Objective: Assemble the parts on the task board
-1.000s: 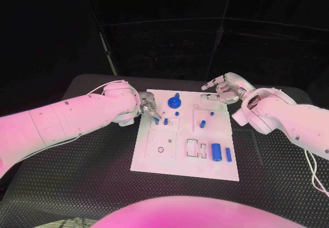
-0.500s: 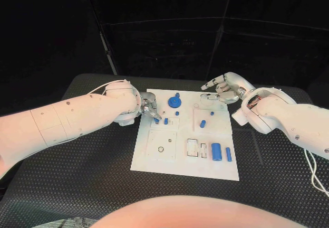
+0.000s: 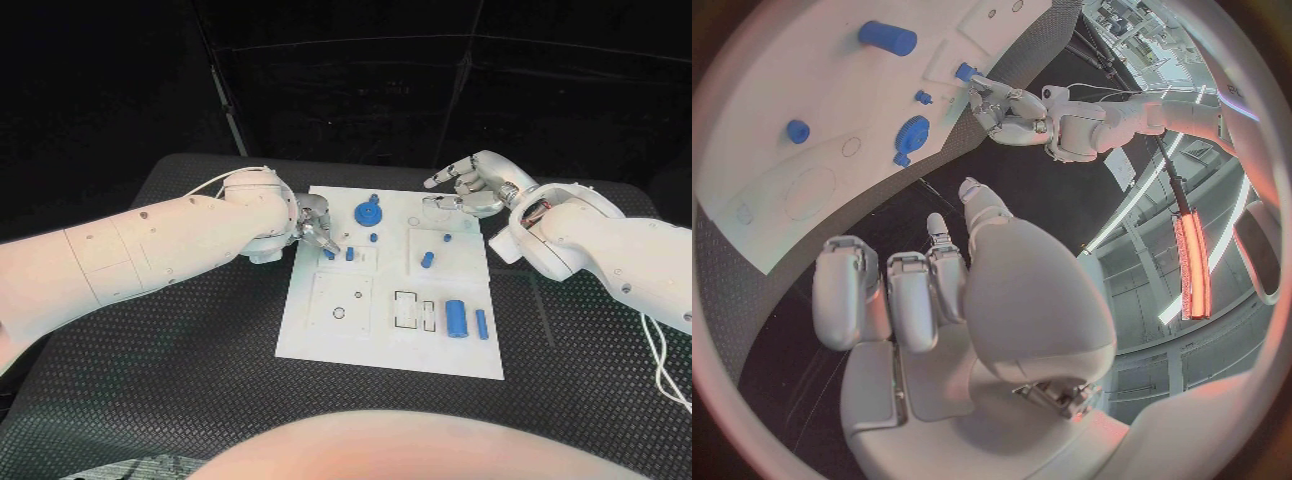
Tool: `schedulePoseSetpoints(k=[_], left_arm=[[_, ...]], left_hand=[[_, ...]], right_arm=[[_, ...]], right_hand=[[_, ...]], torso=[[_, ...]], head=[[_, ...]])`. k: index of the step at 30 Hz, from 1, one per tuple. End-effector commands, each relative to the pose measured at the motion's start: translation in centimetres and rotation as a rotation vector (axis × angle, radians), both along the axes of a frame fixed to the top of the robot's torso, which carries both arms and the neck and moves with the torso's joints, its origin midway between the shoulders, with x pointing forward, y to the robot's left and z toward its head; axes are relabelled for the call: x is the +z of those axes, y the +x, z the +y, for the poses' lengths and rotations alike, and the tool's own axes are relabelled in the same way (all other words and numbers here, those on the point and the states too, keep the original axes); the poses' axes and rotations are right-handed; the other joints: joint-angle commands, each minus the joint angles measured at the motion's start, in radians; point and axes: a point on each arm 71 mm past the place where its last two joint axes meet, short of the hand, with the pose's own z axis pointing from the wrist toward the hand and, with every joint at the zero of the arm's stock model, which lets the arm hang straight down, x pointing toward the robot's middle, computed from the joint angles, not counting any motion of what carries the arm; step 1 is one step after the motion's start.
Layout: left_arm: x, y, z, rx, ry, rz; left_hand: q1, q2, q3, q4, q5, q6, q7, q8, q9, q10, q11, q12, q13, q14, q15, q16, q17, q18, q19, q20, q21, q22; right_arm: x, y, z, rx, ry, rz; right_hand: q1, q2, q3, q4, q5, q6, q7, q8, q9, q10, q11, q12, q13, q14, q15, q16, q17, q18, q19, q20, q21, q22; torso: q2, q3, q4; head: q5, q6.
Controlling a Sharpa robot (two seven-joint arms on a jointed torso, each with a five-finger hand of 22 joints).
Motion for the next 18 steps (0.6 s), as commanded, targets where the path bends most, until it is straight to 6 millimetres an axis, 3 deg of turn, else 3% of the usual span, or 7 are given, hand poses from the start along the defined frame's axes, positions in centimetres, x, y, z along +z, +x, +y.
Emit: schedulePoseSetpoints(k=[1, 18], left_arm=[[-0.33, -0.14, 0.11, -0.012, 0.031, 0.02], [-0.56, 0.06, 0.51, -0.01, 0.055, 0.022]], left_hand=[[0.005, 0.004, 0.106, -0.098, 0.006, 0.003, -0.004, 0.007, 0.002, 0.005, -0.001, -0.003, -0.002, 0.106, -0.009, 0.003, 0.263, 0.003, 0.007, 0.001, 0.006, 0.057], [-0.003, 0.0, 0.119, -0.098, 0.006, 0.002, -0.005, 0.011, 0.005, 0.005, -0.001, -0.005, -0.005, 0.106, -0.009, 0.003, 0.263, 0.003, 0.007, 0.001, 0.006, 0.057]], right_arm=[[0.13, -0.01, 0.13, 0.01, 0.001, -0.004], [0.12, 0.0, 0.12, 0.011, 0.001, -0.003]], right_hand=[[-0.007, 0.001, 0.0, -0.006, 0.004, 0.005, 0.0, 0.006, -0.001, -0.001, -0.003, -0.003, 0.045, 0.06, -0.006, -0.005, 0.053, 0.009, -0.005, -0.002, -0.005, -0.001], [-0.007, 0.001, 0.0, -0.006, 0.004, 0.005, 0.0, 0.006, -0.001, -0.001, -0.003, -0.003, 0.045, 0.06, -0.006, -0.005, 0.053, 0.009, -0.005, -0.002, -0.005, -0.001]], torso=[[0.0, 0.0004, -0.0009], [0.001, -0.0004, -0.0011]], head=[[0.0, -0.001], [0.002, -0.003]])
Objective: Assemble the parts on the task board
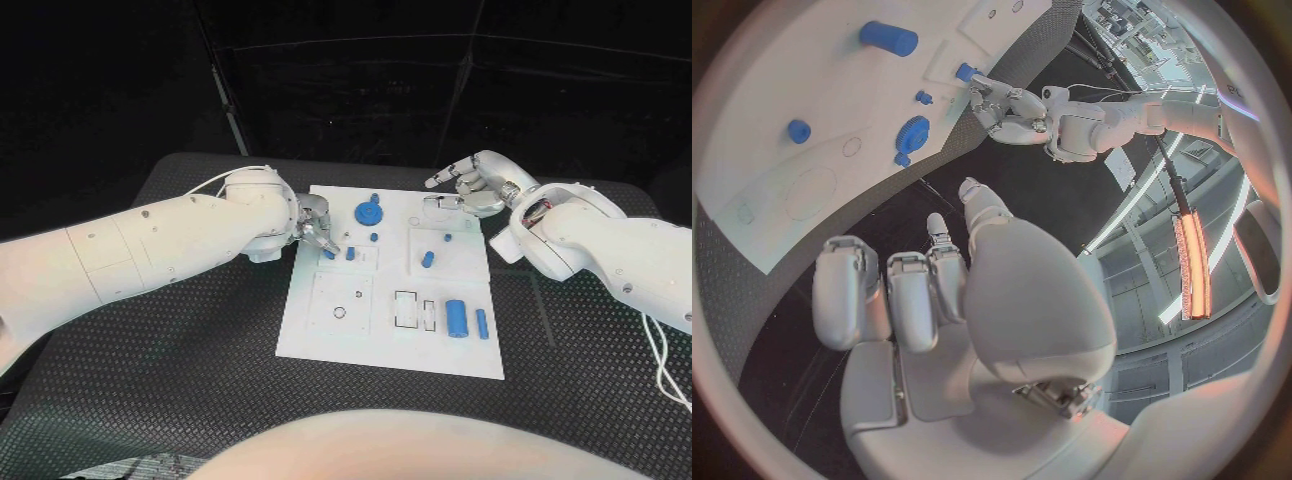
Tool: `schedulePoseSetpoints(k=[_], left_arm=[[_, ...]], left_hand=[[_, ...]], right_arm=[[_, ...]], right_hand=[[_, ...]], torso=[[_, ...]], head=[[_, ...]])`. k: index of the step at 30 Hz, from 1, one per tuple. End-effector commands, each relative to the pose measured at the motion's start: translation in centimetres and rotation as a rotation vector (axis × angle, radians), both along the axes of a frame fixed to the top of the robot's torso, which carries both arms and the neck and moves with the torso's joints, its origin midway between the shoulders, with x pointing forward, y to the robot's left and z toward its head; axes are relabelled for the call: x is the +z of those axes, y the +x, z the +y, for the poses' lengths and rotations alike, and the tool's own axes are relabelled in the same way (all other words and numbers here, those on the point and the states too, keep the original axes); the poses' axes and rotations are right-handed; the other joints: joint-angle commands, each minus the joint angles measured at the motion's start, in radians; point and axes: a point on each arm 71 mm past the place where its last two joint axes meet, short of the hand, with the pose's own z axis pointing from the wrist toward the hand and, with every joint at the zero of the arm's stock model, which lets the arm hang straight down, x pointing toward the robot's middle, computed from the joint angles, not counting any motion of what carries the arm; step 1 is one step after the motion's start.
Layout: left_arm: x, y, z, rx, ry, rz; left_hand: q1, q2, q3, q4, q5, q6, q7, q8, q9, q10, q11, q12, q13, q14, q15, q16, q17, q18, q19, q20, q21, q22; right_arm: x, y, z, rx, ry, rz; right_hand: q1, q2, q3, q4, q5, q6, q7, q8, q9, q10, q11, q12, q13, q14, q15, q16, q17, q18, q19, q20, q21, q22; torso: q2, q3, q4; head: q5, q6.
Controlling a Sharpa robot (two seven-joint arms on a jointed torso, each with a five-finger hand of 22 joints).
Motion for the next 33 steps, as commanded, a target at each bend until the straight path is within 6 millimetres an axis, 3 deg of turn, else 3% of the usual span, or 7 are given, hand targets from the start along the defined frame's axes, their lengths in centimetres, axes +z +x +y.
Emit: schedulePoseSetpoints(k=[1, 25, 33], left_arm=[[-0.48, -0.01, 0.37, -0.001, 0.04, 0.014], [-0.83, -0.01, -0.1, -0.01, 0.043, 0.025], [-0.87, 0.02, -0.23, -0.01, 0.041, 0.023]], left_hand=[[0.0, 0.0, 0.106, -0.097, 0.003, 0.001, -0.003, 0.004, -0.001, 0.004, -0.003, -0.004, 0.0, 0.106, -0.009, 0.003, 0.263, 0.003, 0.007, 0.001, 0.006, 0.057], [-0.052, -0.036, 0.105, -0.08, 0.002, 0.028, -0.021, 0.048, 0.029, 0.015, -0.016, 0.006, 0.008, 0.106, -0.018, 0.003, 0.263, 0.002, 0.013, -0.005, 0.011, 0.067], [-0.085, -0.05, 0.07, -0.056, 0.002, 0.041, -0.029, 0.077, 0.05, 0.022, -0.022, 0.012, 0.014, 0.106, -0.023, 0.003, 0.263, 0.0, 0.017, -0.01, 0.017, 0.074]], right_arm=[[0.13, -0.01, 0.14, 0.011, 0.001, -0.004], [0.14, -0.03, 0.13, 0.012, 0.001, -0.004], [0.15, -0.04, 0.09, 0.011, 0.001, -0.004]], right_hand=[[-0.007, 0.001, 0.0, -0.006, 0.004, 0.005, 0.0, 0.006, -0.001, -0.001, -0.003, -0.003, 0.045, 0.06, -0.006, -0.005, 0.052, 0.009, -0.005, -0.002, -0.005, -0.001], [-0.007, 0.001, 0.0, -0.006, 0.004, 0.005, 0.0, 0.006, -0.001, -0.001, -0.003, -0.003, 0.045, 0.06, -0.006, -0.005, 0.052, 0.009, -0.005, -0.002, -0.005, -0.001], [-0.007, 0.001, 0.0, -0.006, 0.004, 0.005, 0.0, 0.006, -0.001, -0.001, -0.003, -0.003, 0.045, 0.06, -0.006, -0.005, 0.052, 0.009, -0.005, -0.002, -0.005, -0.001]], torso=[[0.001, -0.0006, -0.0006], [0.0, -0.0003, -0.0008], [0.001, 0.0, -0.0005]], head=[[0.0, -0.001], [-0.003, -0.009], [-0.005, -0.011]])
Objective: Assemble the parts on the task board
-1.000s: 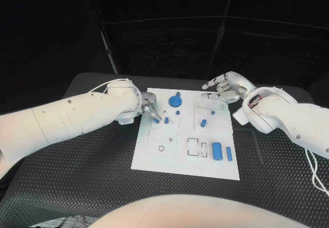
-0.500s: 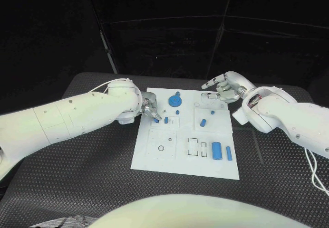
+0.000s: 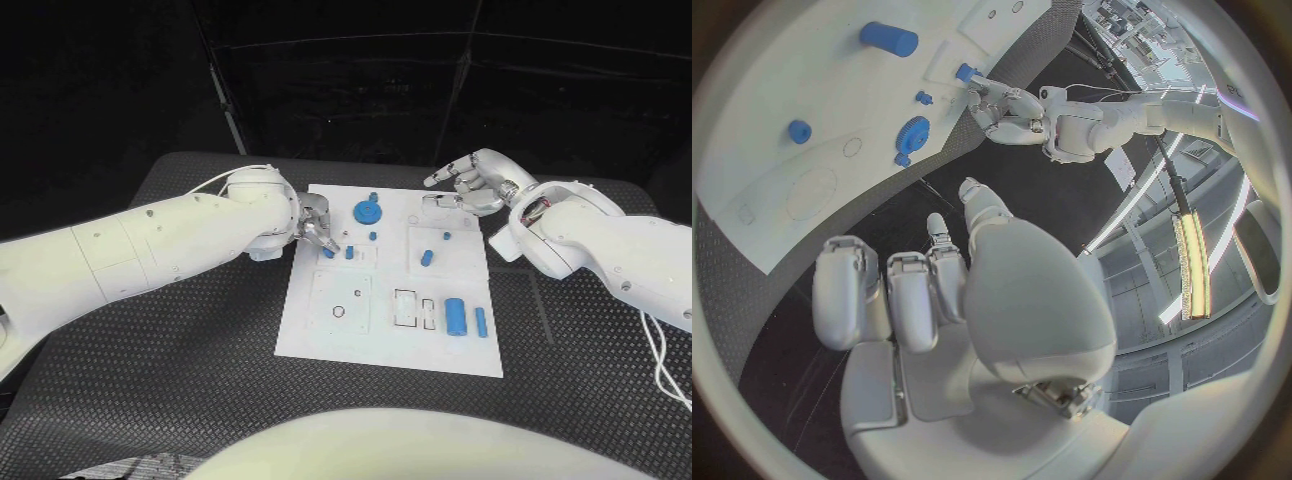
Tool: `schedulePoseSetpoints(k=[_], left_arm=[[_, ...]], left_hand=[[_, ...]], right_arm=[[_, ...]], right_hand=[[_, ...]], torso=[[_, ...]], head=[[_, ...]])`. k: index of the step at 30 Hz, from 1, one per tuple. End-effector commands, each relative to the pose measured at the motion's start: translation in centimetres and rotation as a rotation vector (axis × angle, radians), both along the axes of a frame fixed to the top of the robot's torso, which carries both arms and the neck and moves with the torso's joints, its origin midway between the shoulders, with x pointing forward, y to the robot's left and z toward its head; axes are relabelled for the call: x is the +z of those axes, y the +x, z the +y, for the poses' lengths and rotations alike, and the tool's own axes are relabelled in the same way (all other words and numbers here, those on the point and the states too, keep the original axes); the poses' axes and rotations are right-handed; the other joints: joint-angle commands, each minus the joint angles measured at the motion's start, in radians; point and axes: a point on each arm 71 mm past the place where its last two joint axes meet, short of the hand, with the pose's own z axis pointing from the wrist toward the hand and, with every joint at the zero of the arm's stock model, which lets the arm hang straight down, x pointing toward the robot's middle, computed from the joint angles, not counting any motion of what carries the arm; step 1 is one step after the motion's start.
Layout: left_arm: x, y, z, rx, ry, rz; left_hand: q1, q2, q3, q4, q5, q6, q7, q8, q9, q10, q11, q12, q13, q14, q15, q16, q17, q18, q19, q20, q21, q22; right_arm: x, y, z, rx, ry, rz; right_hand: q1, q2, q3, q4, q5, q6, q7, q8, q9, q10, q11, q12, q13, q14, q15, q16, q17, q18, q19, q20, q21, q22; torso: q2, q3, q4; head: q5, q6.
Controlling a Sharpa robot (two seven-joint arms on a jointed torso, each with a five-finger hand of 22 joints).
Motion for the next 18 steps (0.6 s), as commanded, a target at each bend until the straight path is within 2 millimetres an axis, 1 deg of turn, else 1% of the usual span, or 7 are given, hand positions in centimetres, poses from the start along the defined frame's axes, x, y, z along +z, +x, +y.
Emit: schedulePoseSetpoints(k=[1, 5, 8, 14, 16, 18], left_arm=[[-0.58, -0.27, 0.05, -0.009, 0.026, 0.024], [-0.61, -0.28, 0.05, -0.01, 0.027, 0.026], [-0.62, -0.29, 0.06, -0.01, 0.028, 0.027], [-0.64, -0.31, 0.07, -0.012, 0.029, 0.029], [-0.65, -0.32, 0.07, -0.012, 0.029, 0.029], [-0.65, -0.32, 0.07, -0.012, 0.029, 0.029]], left_hand=[[-0.017, -0.003, -0.01, -0.004, 0.001, 0.023, -0.016, 0.01, 0.008, 0.002, -0.006, 0.005, 0.001, 0.106, -0.009, 0.003, 0.263, -0.001, 0.008, -0.001, 0.004, 0.075], [-0.03, -0.015, -0.032, 0.003, 0.001, 0.025, -0.019, 0.02, 0.017, 0.003, -0.009, 0.007, 0.003, 0.106, -0.011, 0.003, 0.263, -0.001, 0.009, -0.003, 0.006, 0.077], [-0.034, -0.02, -0.044, 0.007, 0.001, 0.026, -0.021, 0.027, 0.023, 0.005, -0.011, 0.009, 0.005, 0.106, -0.012, 0.003, 0.263, -0.002, 0.01, -0.004, 0.007, 0.079], [-0.042, -0.027, -0.064, 0.013, 0.001, 0.025, -0.024, 0.036, 0.032, 0.007, -0.013, 0.012, 0.009, 0.106, -0.015, 0.003, 0.263, -0.002, 0.012, -0.007, 0.01, 0.082], [-0.047, -0.029, -0.071, 0.017, 0.001, 0.024, -0.024, 0.039, 0.034, 0.008, -0.014, 0.014, 0.011, 0.106, -0.015, 0.003, 0.263, -0.003, 0.014, -0.007, 0.011, 0.084], [-0.051, -0.03, -0.078, 0.021, 0.001, 0.024, -0.025, 0.041, 0.036, 0.009, -0.014, 0.015, 0.011, 0.106, -0.016, 0.003, 0.263, -0.003, 0.014, -0.008, 0.012, 0.085]], right_arm=[[0.15, -0.03, 0.09, 0.01, 0.001, -0.005], [0.15, -0.03, 0.07, 0.01, 0.001, -0.005], [0.16, -0.04, 0.06, 0.01, 0.001, -0.005], [0.16, -0.05, 0.04, 0.01, 0.001, -0.005], [0.17, -0.05, 0.03, 0.011, 0.001, -0.005], [0.17, -0.06, 0.03, 0.01, 0.001, -0.005]], right_hand=[[-0.007, 0.001, 0.0, -0.006, 0.004, 0.005, 0.0, 0.006, -0.001, -0.001, -0.003, -0.003, 0.045, 0.06, -0.006, -0.005, 0.052, 0.009, -0.005, -0.002, -0.005, -0.001], [-0.007, 0.001, 0.0, -0.006, 0.004, 0.005, 0.0, 0.006, -0.001, -0.001, -0.003, -0.003, 0.045, 0.06, -0.006, -0.005, 0.052, 0.009, -0.005, -0.002, -0.005, -0.001], [-0.007, 0.001, 0.0, -0.006, 0.004, 0.005, 0.0, 0.006, -0.001, -0.001, -0.003, -0.003, 0.045, 0.06, -0.006, -0.005, 0.052, 0.009, -0.005, -0.002, -0.005, -0.001], [-0.009, 0.003, 0.0, -0.008, 0.004, 0.005, 0.0, 0.007, -0.001, -0.001, -0.003, -0.003, 0.045, 0.061, -0.006, -0.005, 0.052, 0.009, -0.005, -0.002, -0.005, -0.002], [-0.009, 0.003, 0.0, -0.008, 0.004, 0.005, 0.0, 0.007, -0.001, -0.001, -0.003, -0.003, 0.045, 0.061, -0.006, -0.005, 0.052, 0.009, -0.005, -0.002, -0.005, -0.002], [-0.009, 0.003, 0.0, -0.008, 0.004, 0.005, 0.0, 0.007, -0.001, -0.001, -0.003, -0.003, 0.045, 0.061, -0.006, -0.005, 0.052, 0.009, -0.005, -0.002, -0.005, -0.002]], torso=[[0.0, 0.0, 0.0006], [0.0, -0.0002, 0.0006], [0.0, -0.0004, 0.0007], [0.0, -0.0002, 0.0006], [0.0, -0.0008, 0.0006], [0.0, -0.0004, 0.0012]], head=[[-0.001, -0.002], [-0.002, -0.003], [-0.003, -0.003], [-0.003, -0.005], [-0.003, -0.005], [-0.003, -0.005]])
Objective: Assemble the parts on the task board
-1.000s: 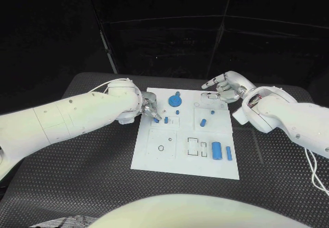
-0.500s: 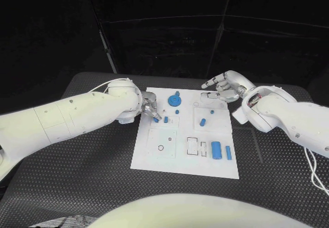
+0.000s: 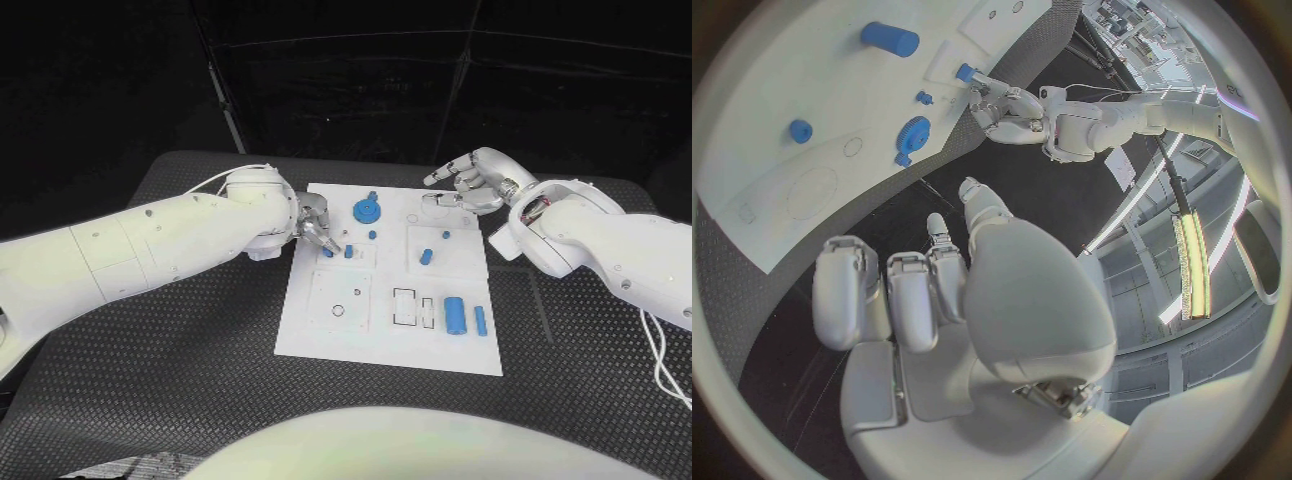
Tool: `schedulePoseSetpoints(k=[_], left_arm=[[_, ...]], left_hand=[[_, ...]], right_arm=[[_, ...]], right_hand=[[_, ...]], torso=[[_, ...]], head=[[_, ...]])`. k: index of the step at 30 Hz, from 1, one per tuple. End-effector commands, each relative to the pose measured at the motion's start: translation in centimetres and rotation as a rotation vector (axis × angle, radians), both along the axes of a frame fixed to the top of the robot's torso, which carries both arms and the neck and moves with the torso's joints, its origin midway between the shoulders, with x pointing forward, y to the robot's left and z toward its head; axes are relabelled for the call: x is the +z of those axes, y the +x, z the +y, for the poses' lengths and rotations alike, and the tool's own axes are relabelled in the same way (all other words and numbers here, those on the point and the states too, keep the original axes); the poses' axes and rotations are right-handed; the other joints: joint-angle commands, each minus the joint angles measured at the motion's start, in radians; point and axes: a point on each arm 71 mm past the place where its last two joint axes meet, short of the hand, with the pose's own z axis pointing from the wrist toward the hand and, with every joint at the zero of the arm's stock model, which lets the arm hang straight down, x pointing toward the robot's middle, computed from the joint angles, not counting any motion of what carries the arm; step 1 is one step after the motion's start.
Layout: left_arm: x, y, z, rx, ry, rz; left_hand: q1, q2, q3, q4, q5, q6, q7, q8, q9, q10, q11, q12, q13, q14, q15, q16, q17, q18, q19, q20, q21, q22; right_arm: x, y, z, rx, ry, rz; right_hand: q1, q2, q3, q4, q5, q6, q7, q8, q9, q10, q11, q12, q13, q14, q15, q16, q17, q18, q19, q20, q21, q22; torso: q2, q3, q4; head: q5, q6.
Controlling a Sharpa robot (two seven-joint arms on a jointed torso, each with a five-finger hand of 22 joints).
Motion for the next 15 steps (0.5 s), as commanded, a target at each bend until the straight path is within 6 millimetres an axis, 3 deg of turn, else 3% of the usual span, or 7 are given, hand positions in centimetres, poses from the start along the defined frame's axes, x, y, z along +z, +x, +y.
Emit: schedulePoseSetpoints(k=[1, 10, 15], left_arm=[[-0.54, -0.33, -0.01, -0.014, 0.022, 0.03], [-0.59, -0.15, 0.15, -0.004, 0.021, 0.025], [-0.64, 0.02, 0.35, 0.006, 0.021, 0.021]], left_hand=[[-0.011, -0.003, -0.011, 0.001, 0.0, -0.001, 0.0, 0.005, 0.001, -0.001, -0.004, 0.004, 0.001, 0.105, -0.009, 0.003, 0.263, -0.003, 0.008, -0.002, 0.007, 0.086], [-0.033, 0.002, -0.036, 0.023, 0.0, -0.005, 0.0, 0.011, 0.008, -0.001, -0.004, 0.005, 0.001, 0.105, -0.01, 0.003, 0.263, -0.003, 0.008, -0.003, 0.007, 0.086], [-0.07, 0.004, -0.07, 0.054, 0.0, -0.005, 0.002, 0.016, 0.014, -0.001, -0.003, 0.006, 0.002, 0.105, -0.009, 0.003, 0.263, -0.003, 0.009, -0.004, 0.006, 0.087]], right_arm=[[0.16, -0.04, 0.11, 0.011, 0.002, -0.005], [0.17, -0.05, 0.12, 0.011, 0.002, -0.006], [0.18, -0.05, 0.1, 0.01, 0.002, -0.007]], right_hand=[[-0.009, 0.003, 0.002, -0.005, 0.004, 0.005, 0.0, 0.007, -0.001, -0.001, -0.003, -0.003, 0.045, 0.061, -0.006, -0.006, 0.052, 0.009, -0.005, -0.002, -0.006, -0.002], [-0.01, 0.003, 0.002, -0.005, 0.004, 0.005, 0.0, 0.007, -0.001, -0.001, -0.003, -0.003, 0.045, 0.06, -0.006, -0.006, 0.052, 0.009, -0.005, -0.002, -0.006, -0.002], [-0.01, 0.003, 0.002, -0.005, 0.004, 0.005, 0.0, 0.007, -0.001, -0.001, -0.003, -0.003, 0.045, 0.06, -0.006, -0.006, 0.052, 0.009, -0.005, -0.002, -0.006, -0.003]], torso=[[0.0, 0.0004, 0.0007], [0.0, 0.0007, 0.0], [0.0, 0.0004, 0.0001]], head=[[0.0, 0.001], [0.0, 0.002], [0.0, 0.003]])
